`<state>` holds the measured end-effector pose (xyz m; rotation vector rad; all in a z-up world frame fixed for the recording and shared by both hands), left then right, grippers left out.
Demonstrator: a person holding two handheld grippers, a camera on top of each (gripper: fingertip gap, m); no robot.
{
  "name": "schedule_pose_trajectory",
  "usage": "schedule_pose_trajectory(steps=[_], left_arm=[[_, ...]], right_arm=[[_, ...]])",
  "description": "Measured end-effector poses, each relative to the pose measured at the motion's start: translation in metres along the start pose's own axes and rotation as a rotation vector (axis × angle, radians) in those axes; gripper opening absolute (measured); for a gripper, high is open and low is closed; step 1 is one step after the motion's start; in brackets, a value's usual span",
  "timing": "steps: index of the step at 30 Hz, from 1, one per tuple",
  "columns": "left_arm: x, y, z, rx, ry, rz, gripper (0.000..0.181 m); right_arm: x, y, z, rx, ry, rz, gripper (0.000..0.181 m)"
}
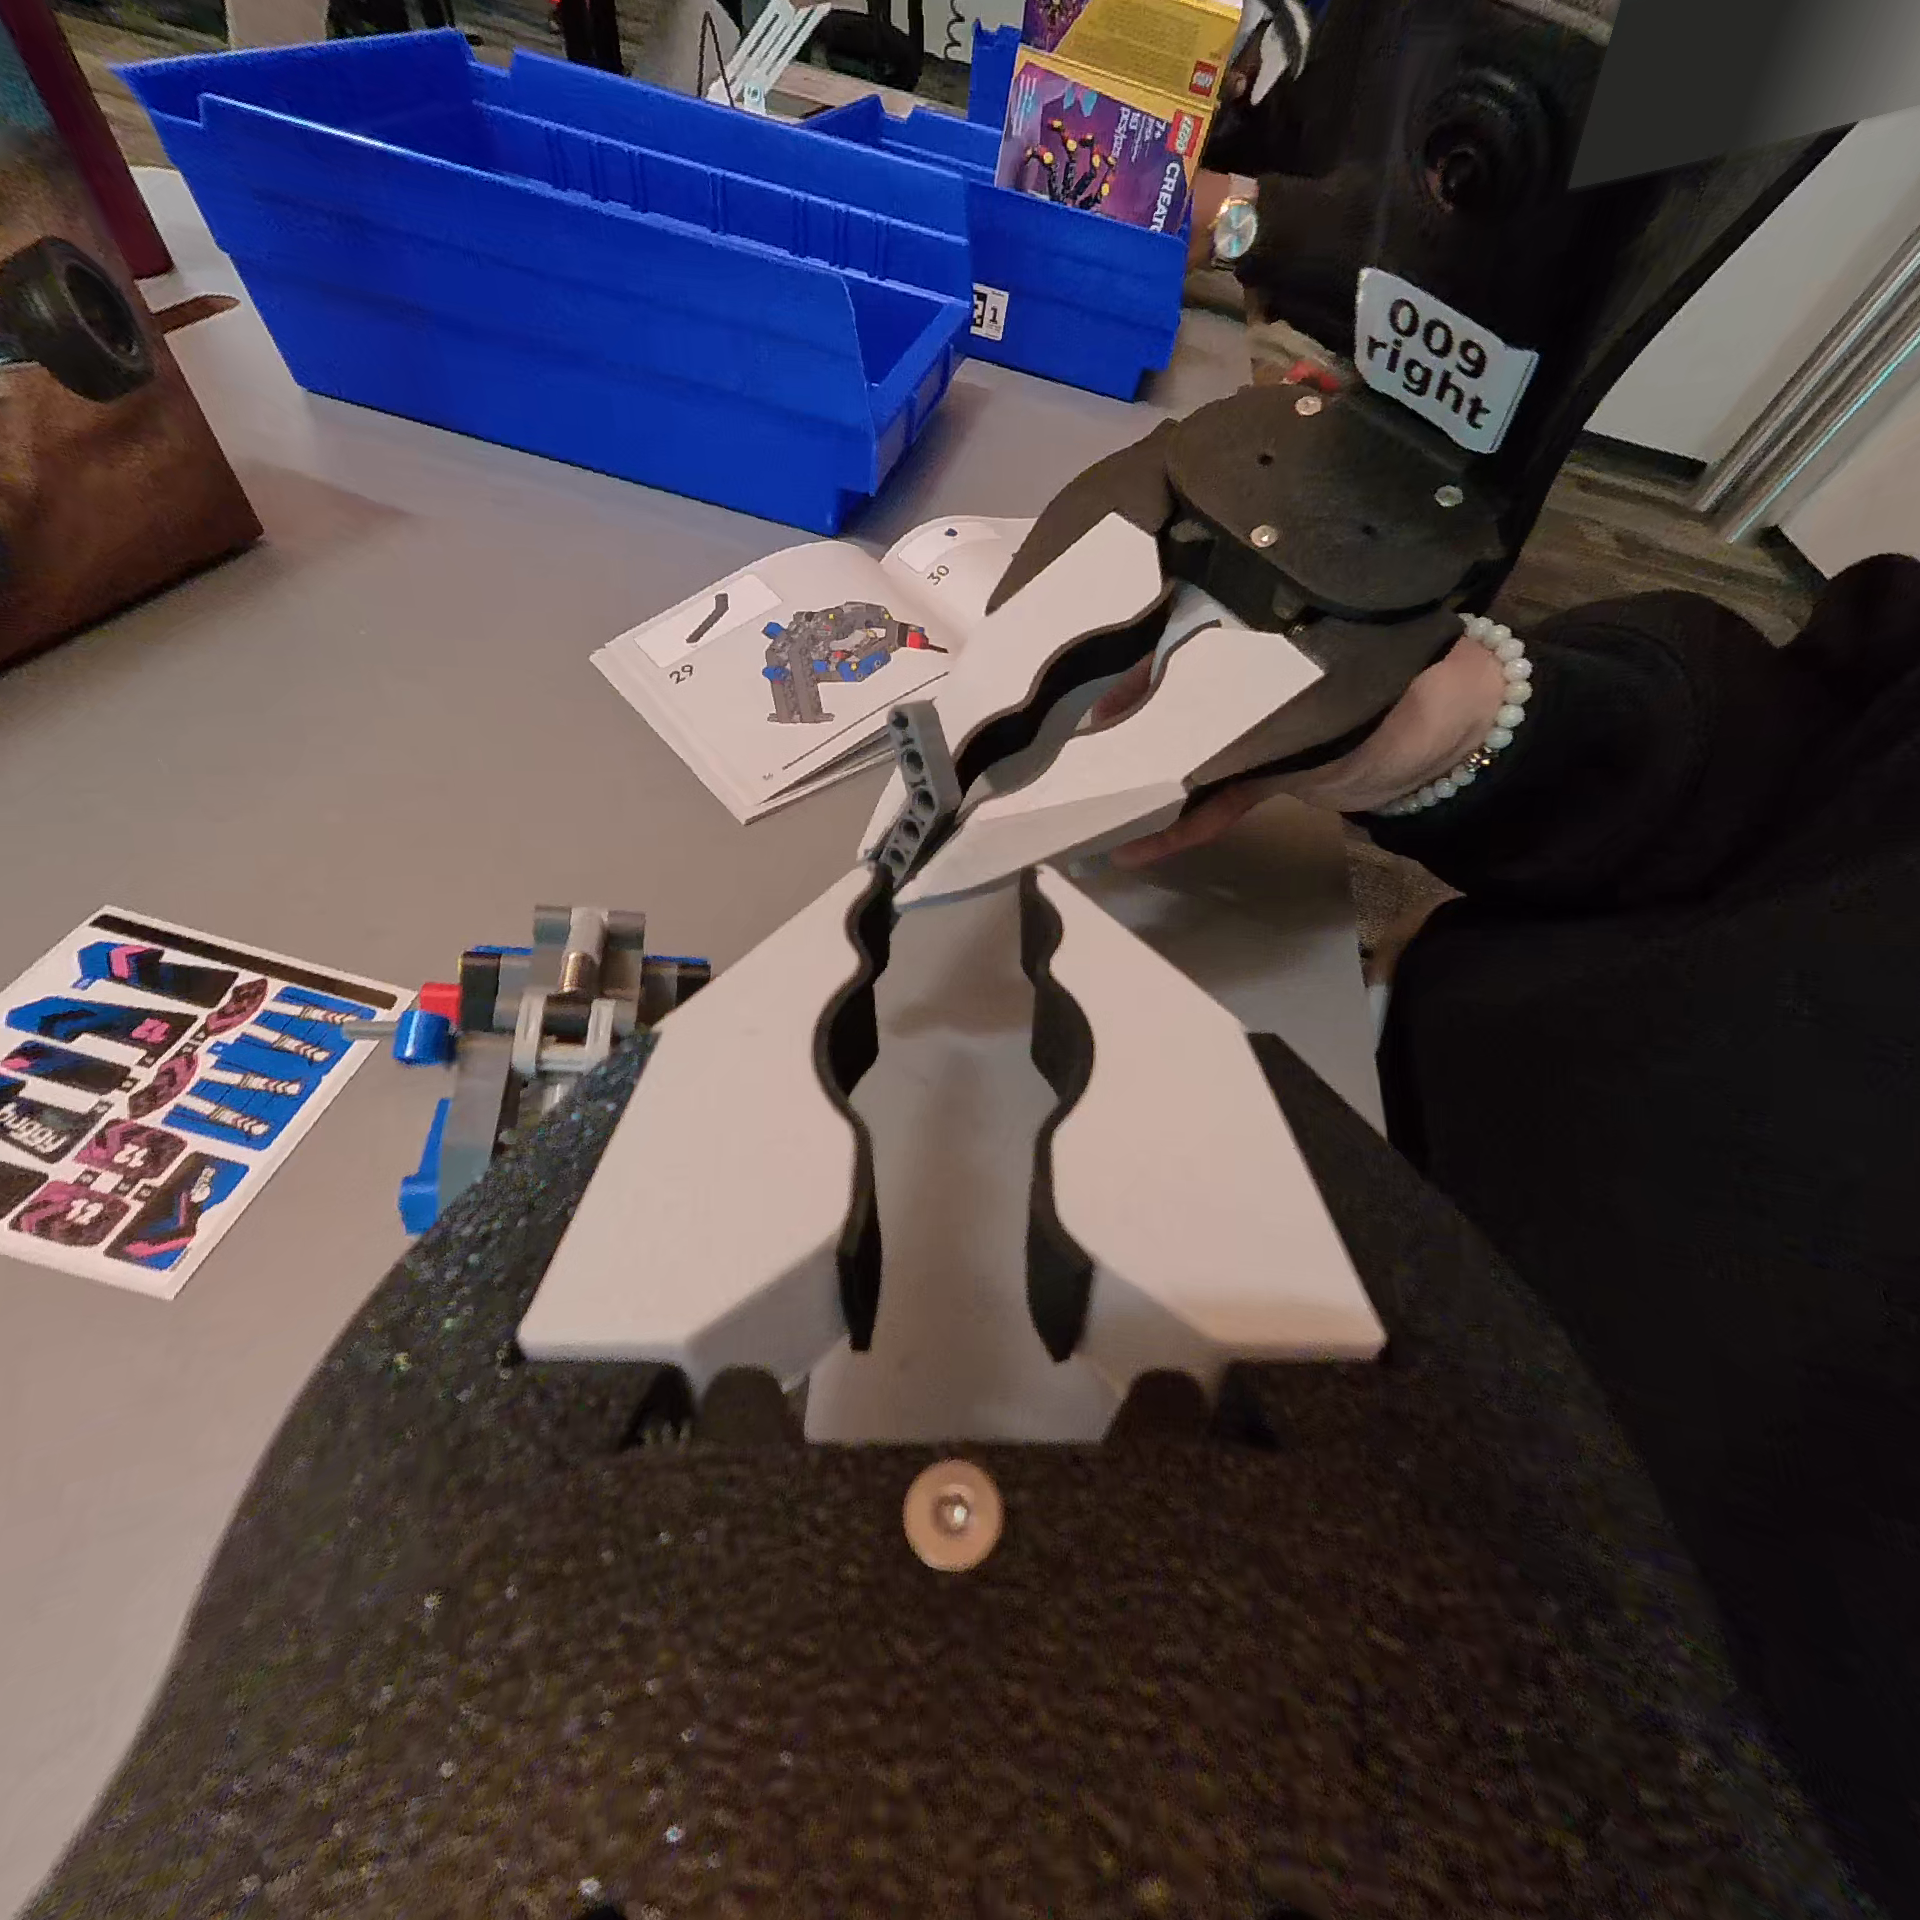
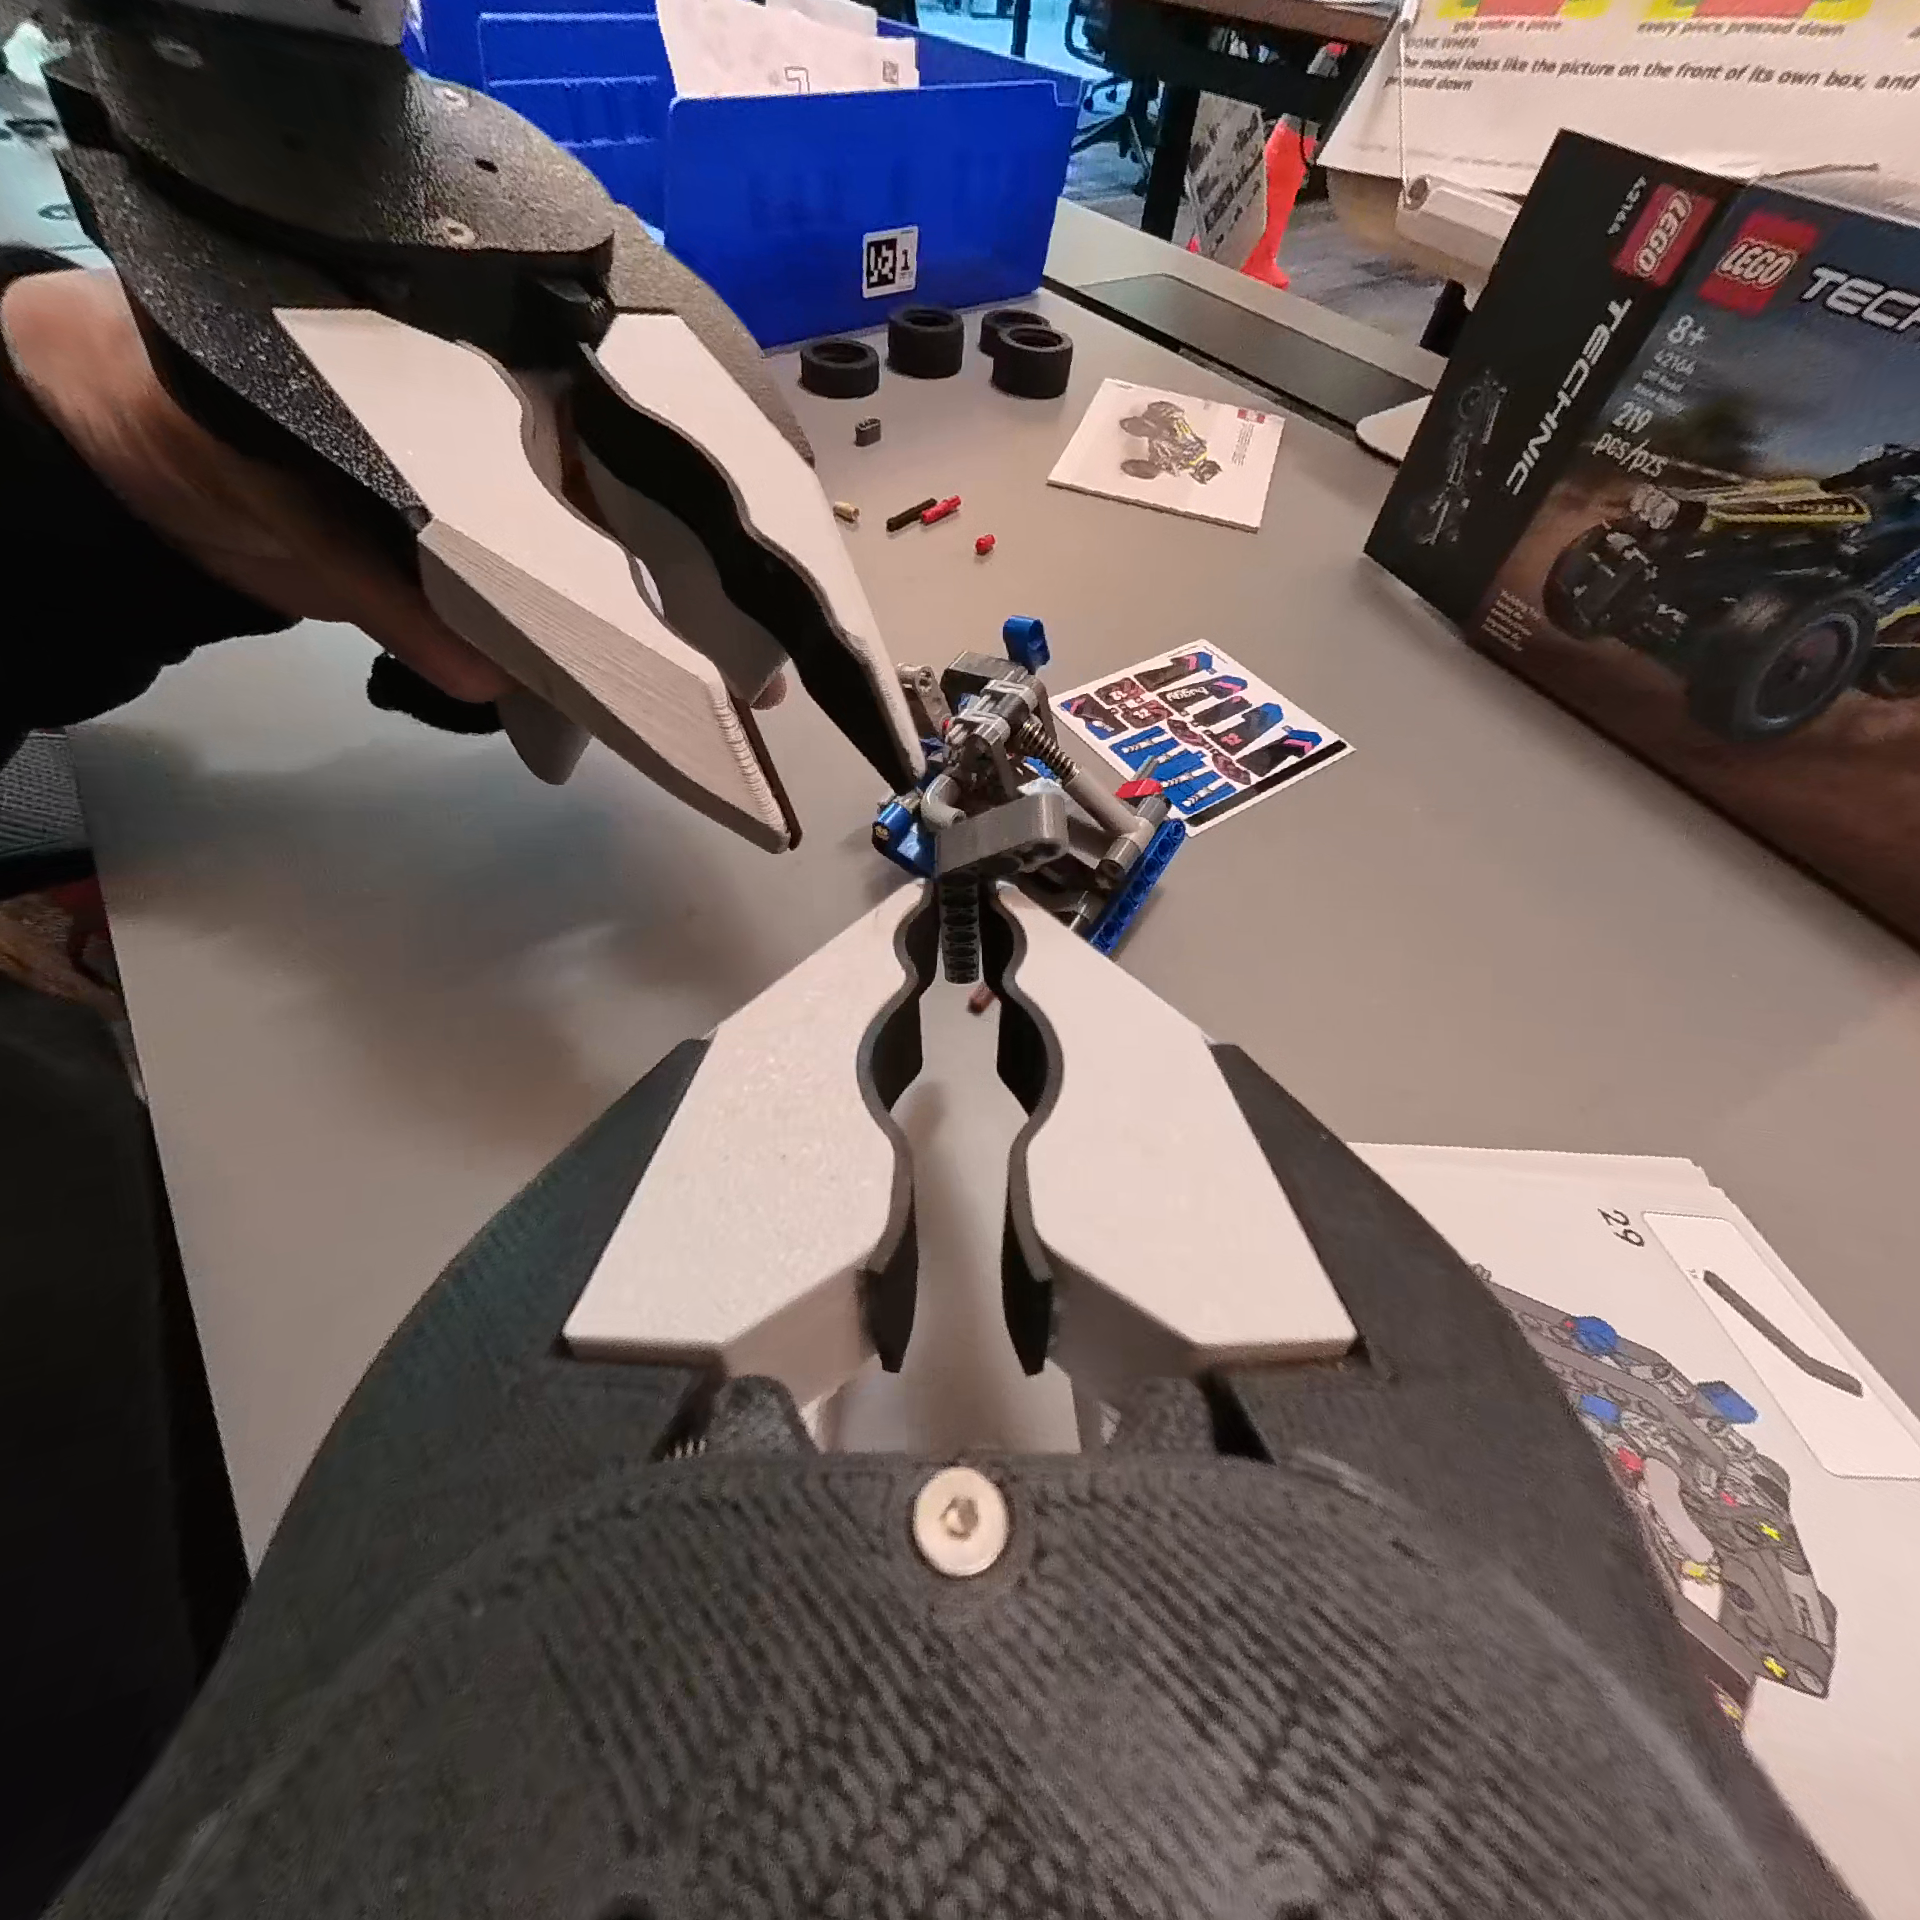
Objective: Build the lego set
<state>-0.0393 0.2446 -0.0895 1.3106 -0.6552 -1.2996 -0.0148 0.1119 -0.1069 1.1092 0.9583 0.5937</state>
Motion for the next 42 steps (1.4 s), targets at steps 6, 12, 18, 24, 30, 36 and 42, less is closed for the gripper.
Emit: schedule_pose_trajectory(steps=[6,12,18,24,30,36,42], left_arm=[[0.007,0.003,0.002,0.046,0.009,-0.018,0.026],[0.021,0.003,-0.001,0.139,0.066,-0.038,0.043],[0.037,0.016,0.003,0.233,0.109,-0.058,0.055],[0.045,0.017,0.011,0.349,0.228,-0.026,0.06],[0.055,0.013,0.02,0.434,0.323,0.012,0.068],[0.064,0.005,0.022,0.48,0.424,-0.001,0.07],[0.08,0.011,0.028,0.515,0.442,-0.09,0.065]], right_arm=[[-0.004,-0.001,0.003,-0.003,-0.009,0.011,0.005],[-0.003,-0.004,0.017,0.028,-0.024,0.022,0.005],[-0.002,0.002,0.029,0.065,-0.013,0.054,0.005],[-0.017,0.002,0.038,0.12,-0.048,0.094,0.005],[-0.031,0.009,0.046,0.159,-0.074,0.134,0.005],[-0.041,0.008,0.045,0.201,-0.095,0.15,0.005],[-0.056,0.004,0.043,0.286,-0.111,0.184,0.005]])
Point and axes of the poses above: each gripper's, where its closed fingertips meet, x out along the fingers, y out of its top, z = x × y across the jaws, the point moved 8 cm from there along -x, back along the fingers, and after that the axes turned 10 degrees about -y, right-handed, at the moved point
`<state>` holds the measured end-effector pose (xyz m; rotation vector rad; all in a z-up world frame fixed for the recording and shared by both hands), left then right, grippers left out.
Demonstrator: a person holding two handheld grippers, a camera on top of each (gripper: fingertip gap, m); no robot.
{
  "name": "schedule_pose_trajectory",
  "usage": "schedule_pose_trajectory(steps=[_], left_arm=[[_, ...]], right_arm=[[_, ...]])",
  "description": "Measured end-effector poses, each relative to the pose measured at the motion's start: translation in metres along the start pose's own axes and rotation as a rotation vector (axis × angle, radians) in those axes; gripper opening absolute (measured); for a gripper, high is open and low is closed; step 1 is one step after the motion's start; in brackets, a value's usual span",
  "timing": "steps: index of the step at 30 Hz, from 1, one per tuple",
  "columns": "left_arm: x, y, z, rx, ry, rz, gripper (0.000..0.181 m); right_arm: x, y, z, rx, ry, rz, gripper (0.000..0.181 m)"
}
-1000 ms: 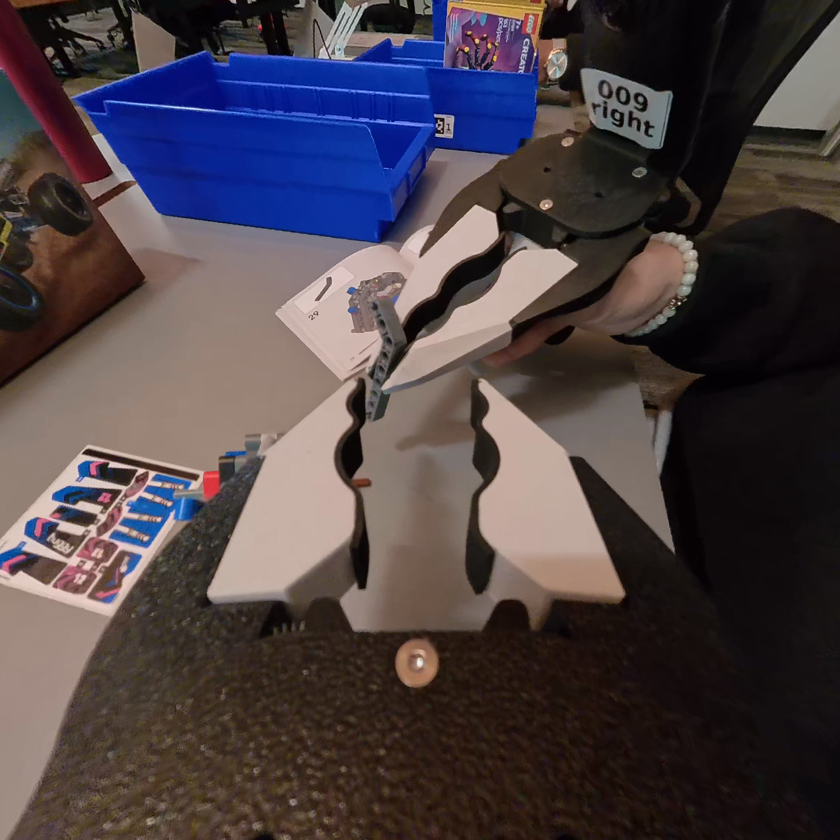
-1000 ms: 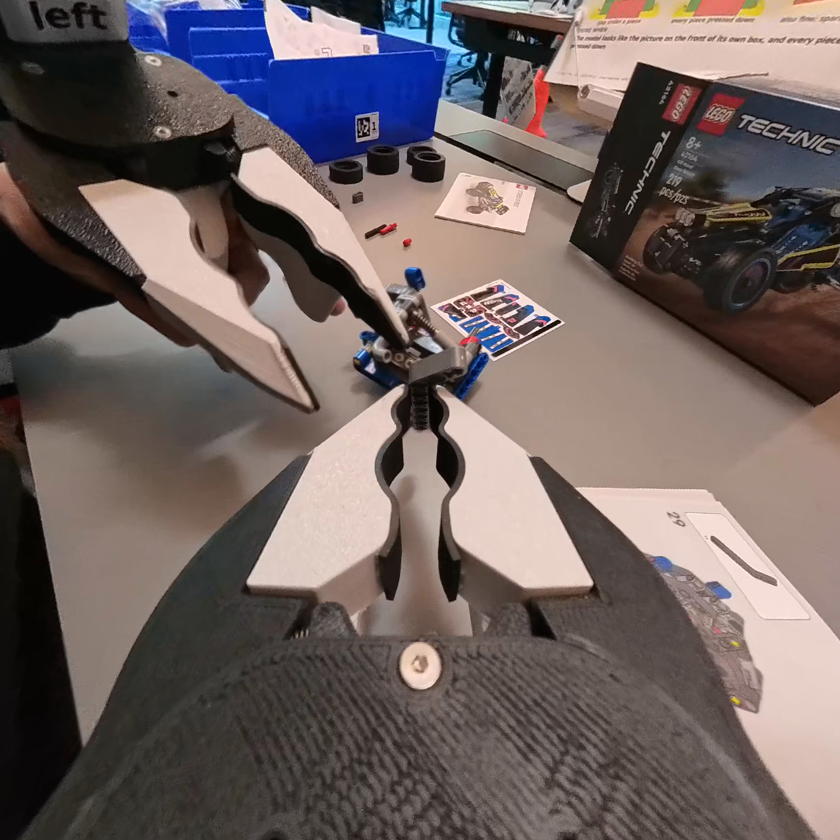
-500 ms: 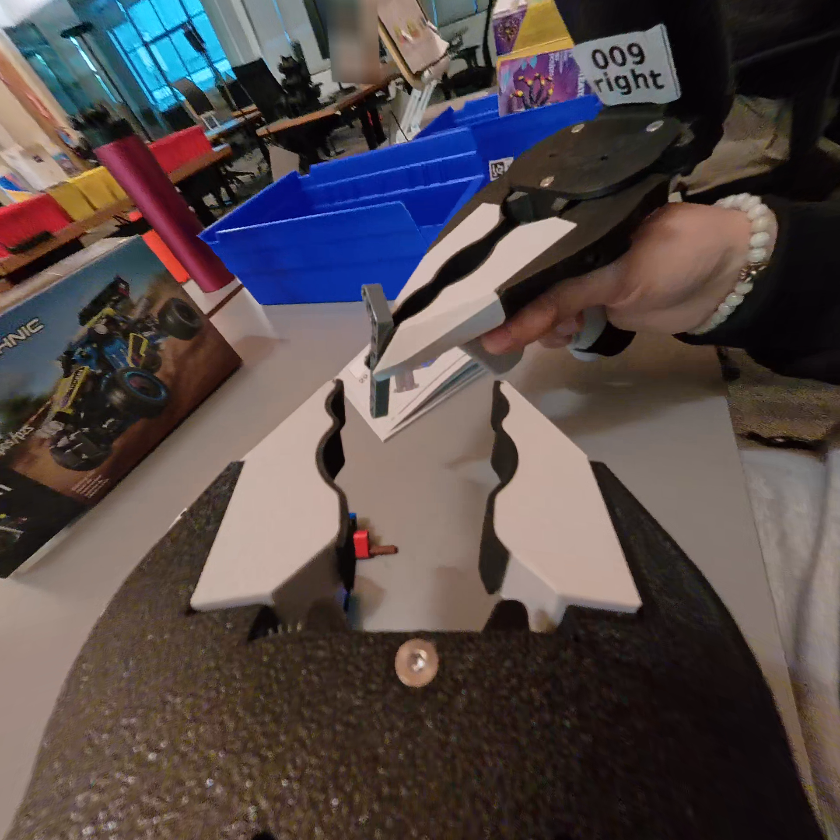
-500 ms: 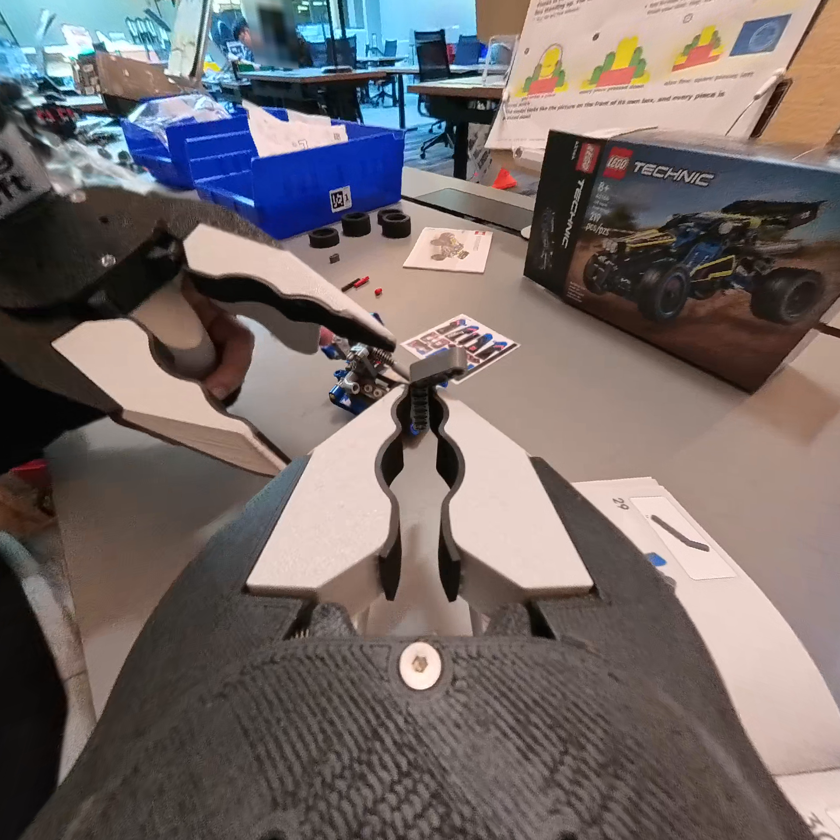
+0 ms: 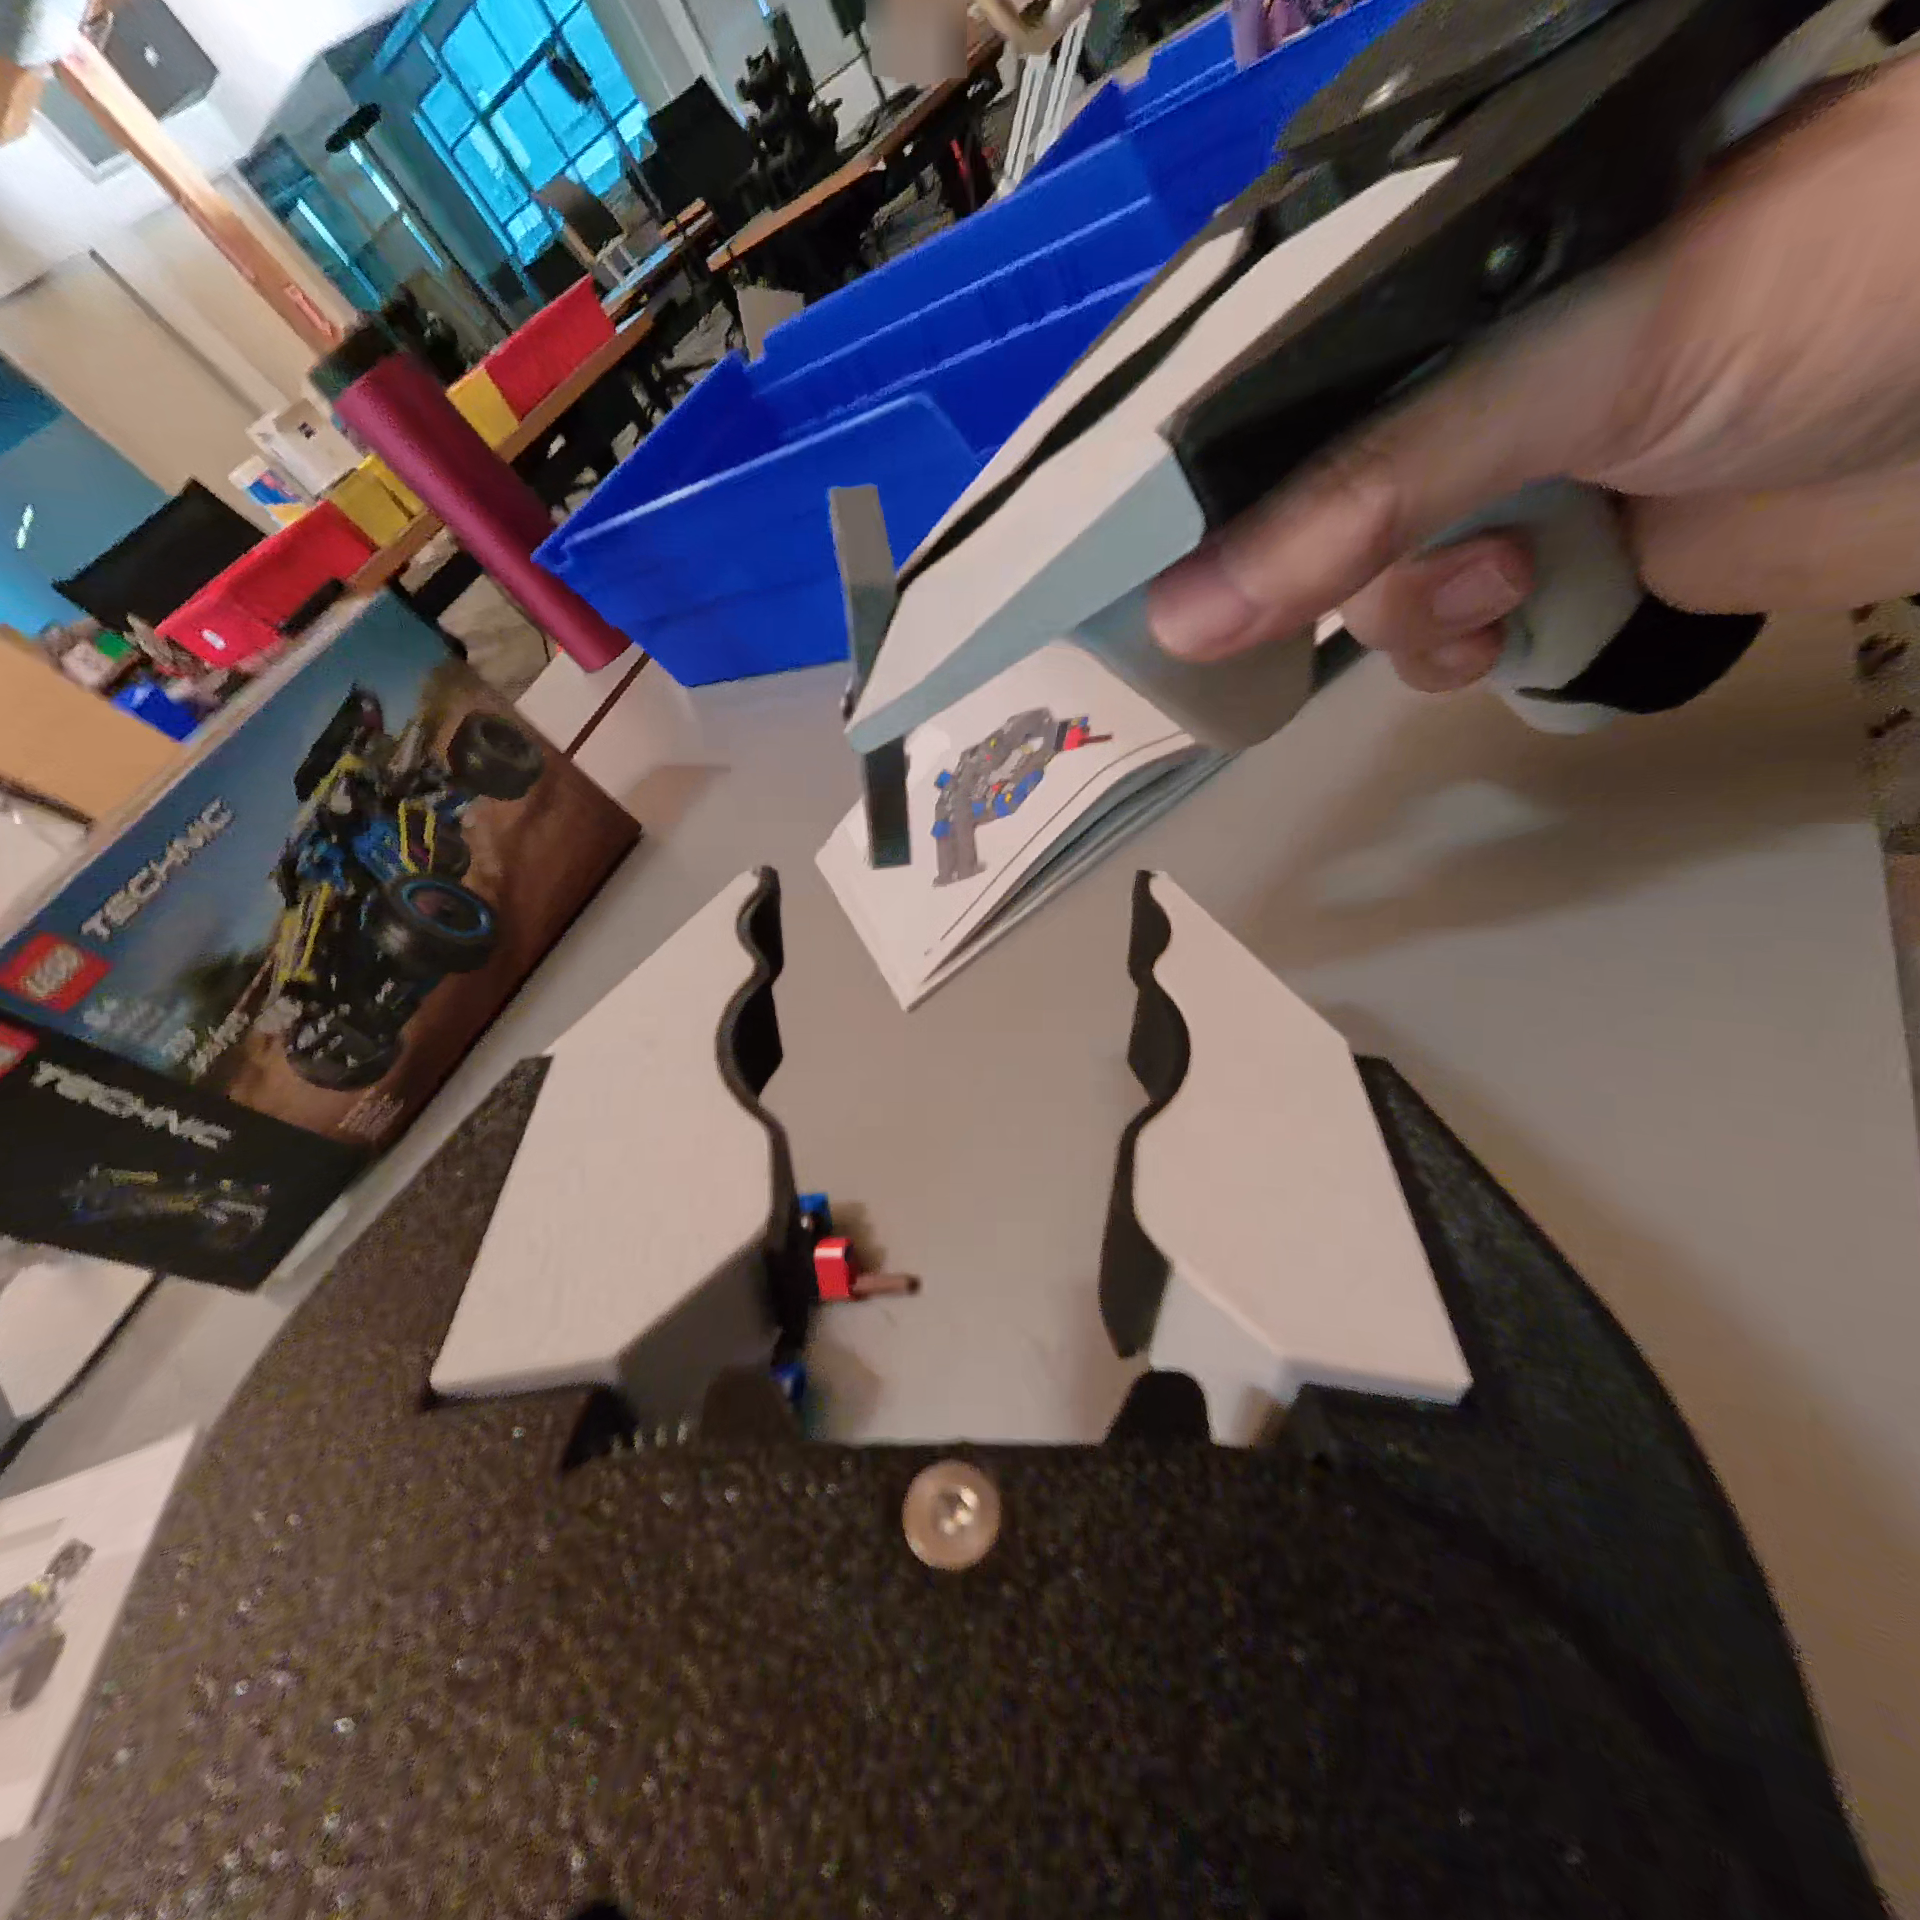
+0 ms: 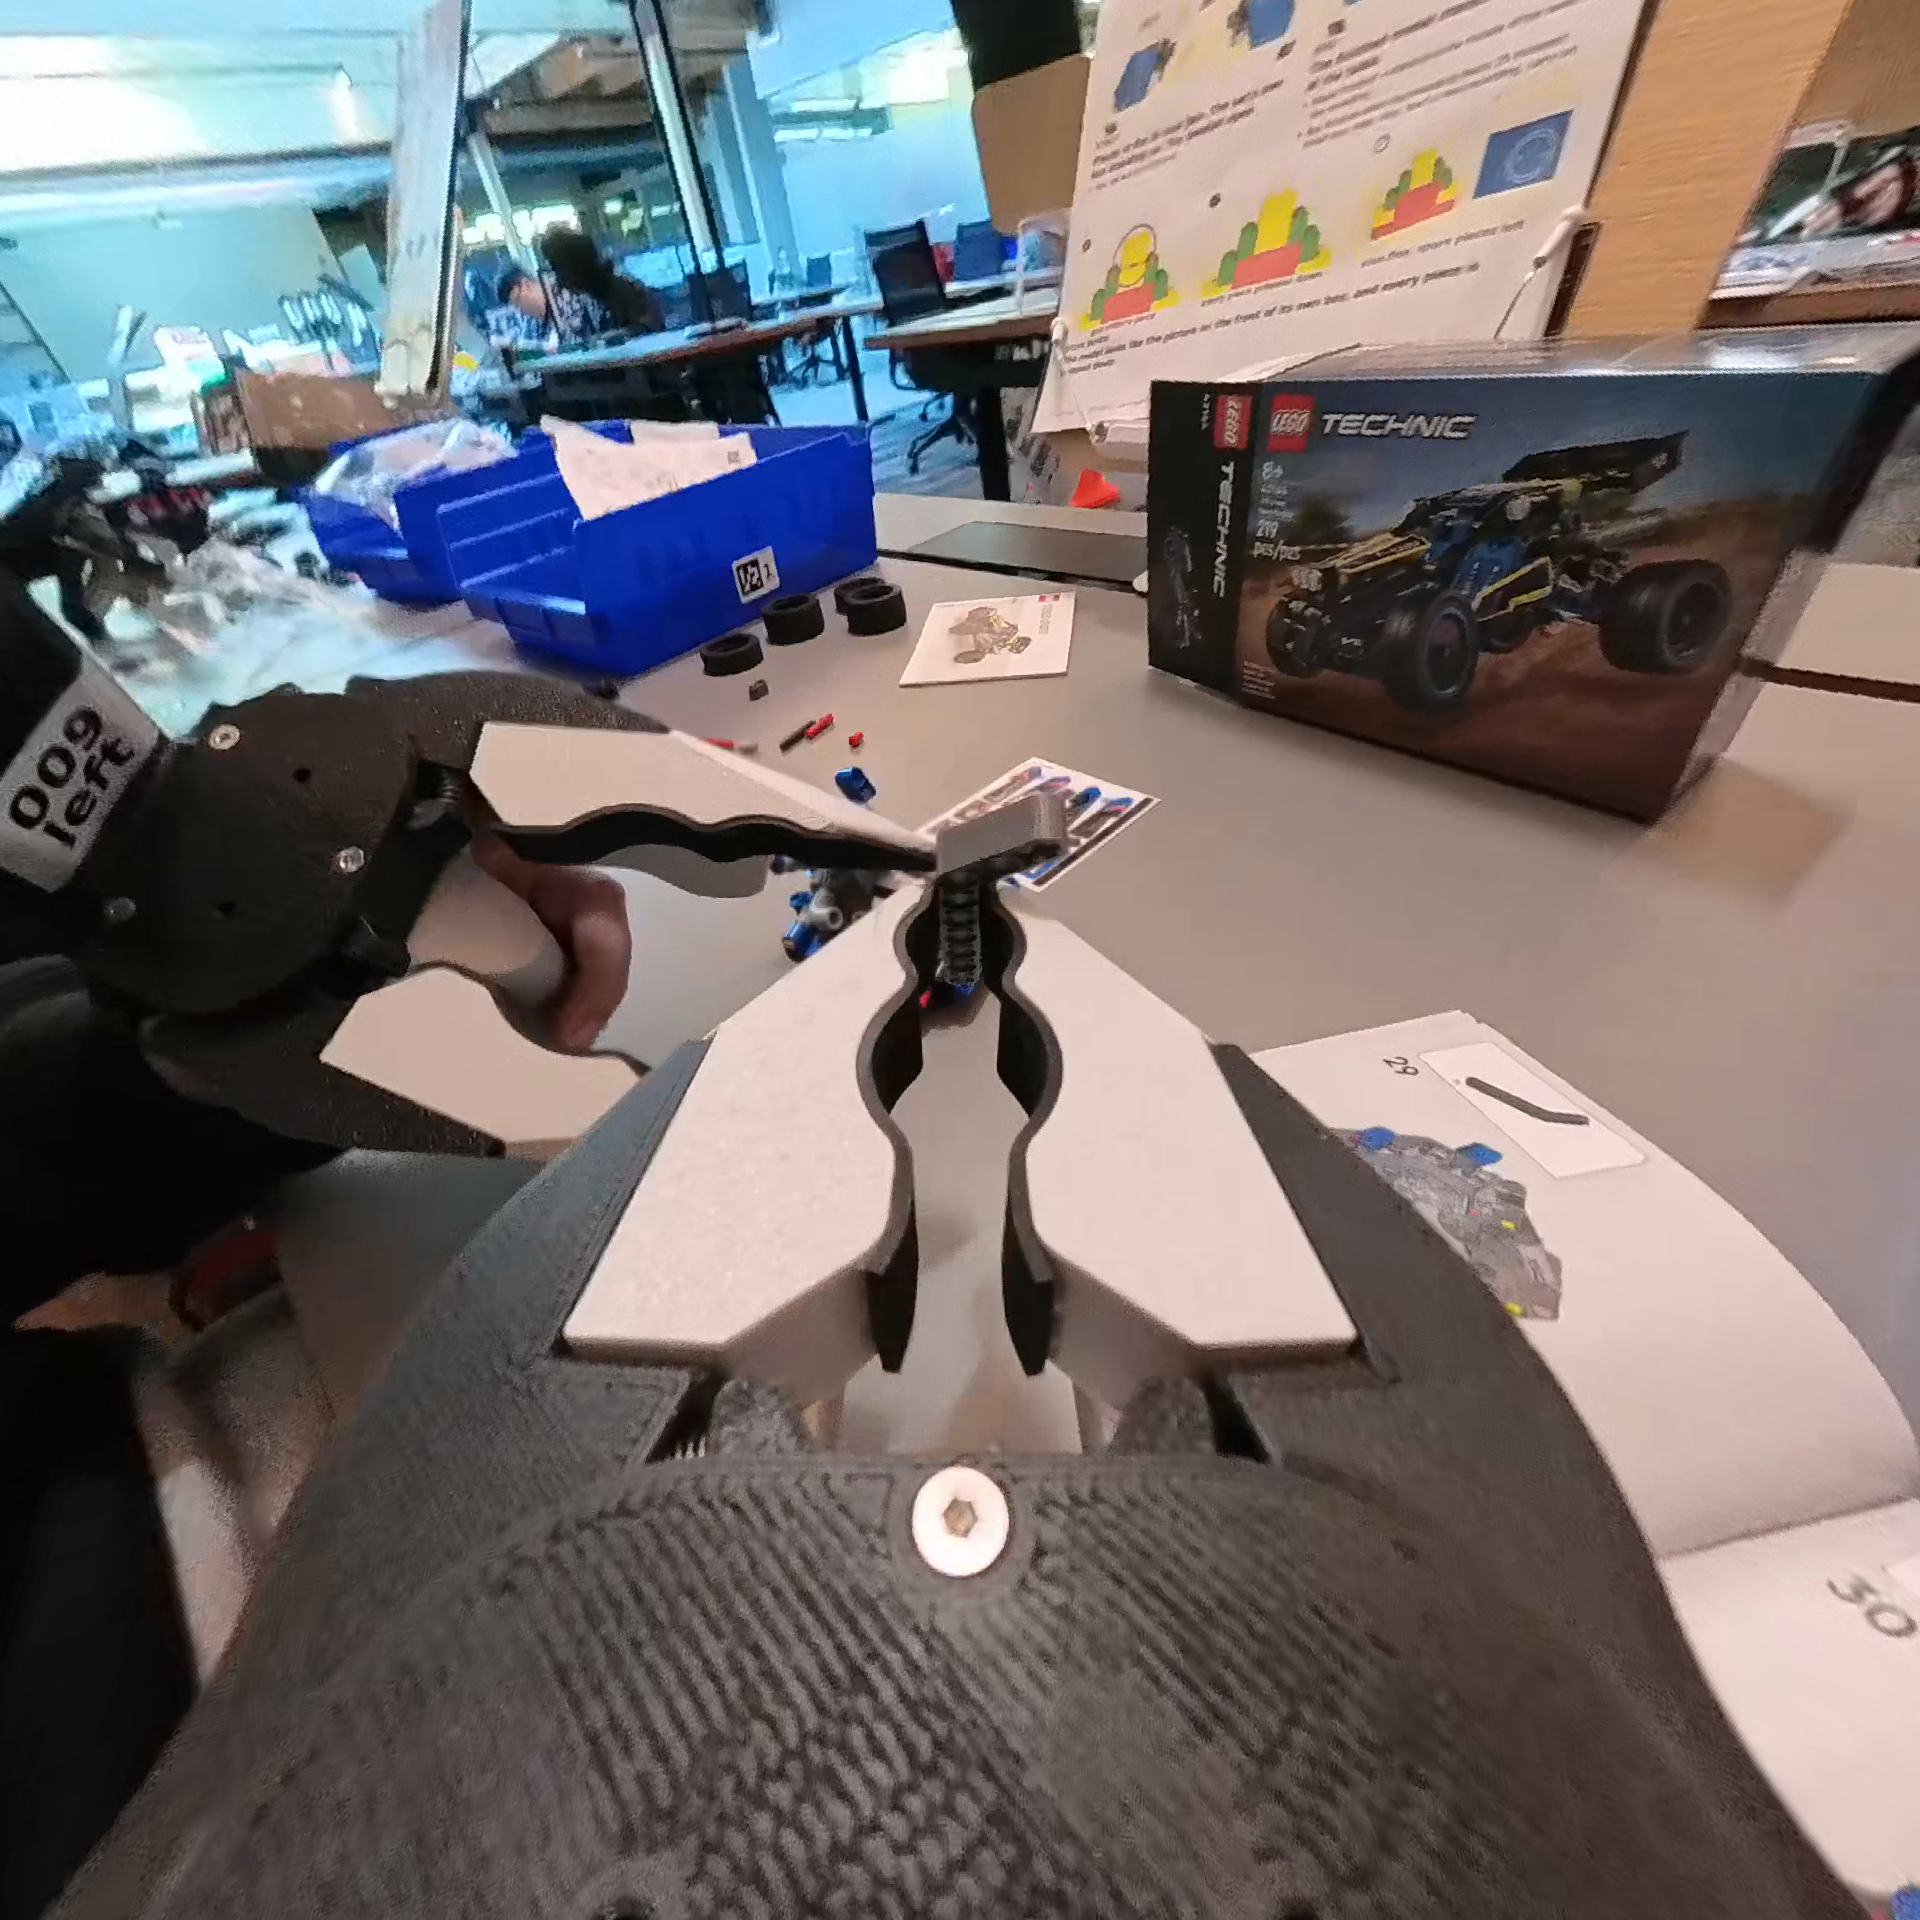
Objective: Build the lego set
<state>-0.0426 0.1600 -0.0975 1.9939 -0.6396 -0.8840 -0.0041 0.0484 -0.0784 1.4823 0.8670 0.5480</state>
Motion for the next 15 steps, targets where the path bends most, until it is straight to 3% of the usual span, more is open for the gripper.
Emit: schedule_pose_trajectory(steps=[9,15], left_arm=[[0.03,0.014,0.018,0.184,0.114,-0.027,0.052],[0.028,0.013,0.014,0.281,0.22,-0.044,0.034]], right_arm=[[-0.03,-0.001,0.012,0.293,-0.072,0.145,0.004],[-0.032,-0.003,0.009,0.368,-0.06,0.163,0.005]])
Point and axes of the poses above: each gripper's, where its closed fingertips meet, x out along the fingers, y out of its top, z = x × y across the jaws, the point moved 8 cm from there along -x, back along the fingers, and after that the axes turned 10 degrees about -y, right-handed, at the moved point
